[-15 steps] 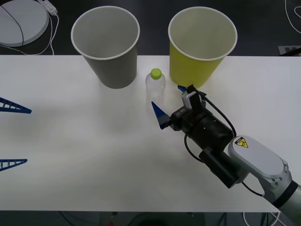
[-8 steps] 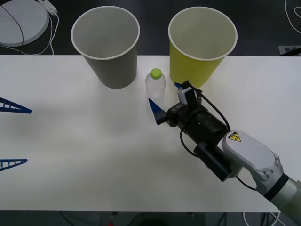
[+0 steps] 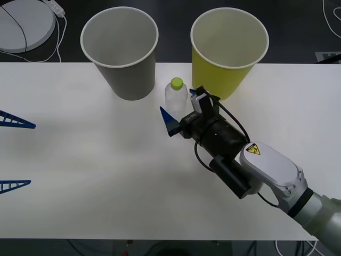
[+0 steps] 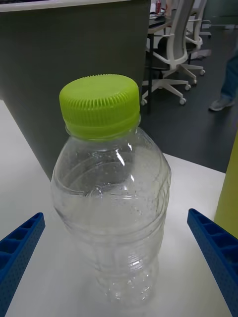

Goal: Put the can into the green bin and the plastic bottle into the gray bin

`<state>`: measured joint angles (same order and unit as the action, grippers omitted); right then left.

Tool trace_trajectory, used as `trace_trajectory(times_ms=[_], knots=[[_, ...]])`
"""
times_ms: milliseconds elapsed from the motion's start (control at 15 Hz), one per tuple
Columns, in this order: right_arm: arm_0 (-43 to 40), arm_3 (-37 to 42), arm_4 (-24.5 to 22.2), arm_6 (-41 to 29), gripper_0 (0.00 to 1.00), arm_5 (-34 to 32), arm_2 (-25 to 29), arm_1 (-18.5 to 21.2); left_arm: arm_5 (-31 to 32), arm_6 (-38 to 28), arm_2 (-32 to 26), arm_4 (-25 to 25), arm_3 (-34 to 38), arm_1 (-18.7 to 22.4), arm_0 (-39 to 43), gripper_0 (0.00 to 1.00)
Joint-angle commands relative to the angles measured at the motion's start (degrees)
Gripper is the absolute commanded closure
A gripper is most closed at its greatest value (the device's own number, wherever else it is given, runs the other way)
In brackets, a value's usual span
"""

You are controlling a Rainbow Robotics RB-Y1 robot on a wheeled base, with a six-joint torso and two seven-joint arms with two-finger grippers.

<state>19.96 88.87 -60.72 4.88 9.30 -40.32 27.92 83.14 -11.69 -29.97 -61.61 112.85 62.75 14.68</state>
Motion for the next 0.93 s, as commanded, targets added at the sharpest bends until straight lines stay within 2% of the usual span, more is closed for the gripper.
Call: trace_trajectory(times_ms=[67,467,933], knots=[[1.31,-1.15,-0.01,-0.40,0.00,0.45,-0.73,-0.59,0.00,0.00,0.00,0.00,0.00,0.00,0.00,0.00],[4.30,-4.49,-0.27,-1.45,0.00,0.98,-1.52,-1.82,0.00,0.00,0.00,0.00,0.00,0.00,0.00,0.00],[5.09,-4.75,-0.89,-2.51,0.00,2.21,-2.58,-2.26,0.00,0.00,0.00,0.00,0.00,0.00,0.00,0.00]])
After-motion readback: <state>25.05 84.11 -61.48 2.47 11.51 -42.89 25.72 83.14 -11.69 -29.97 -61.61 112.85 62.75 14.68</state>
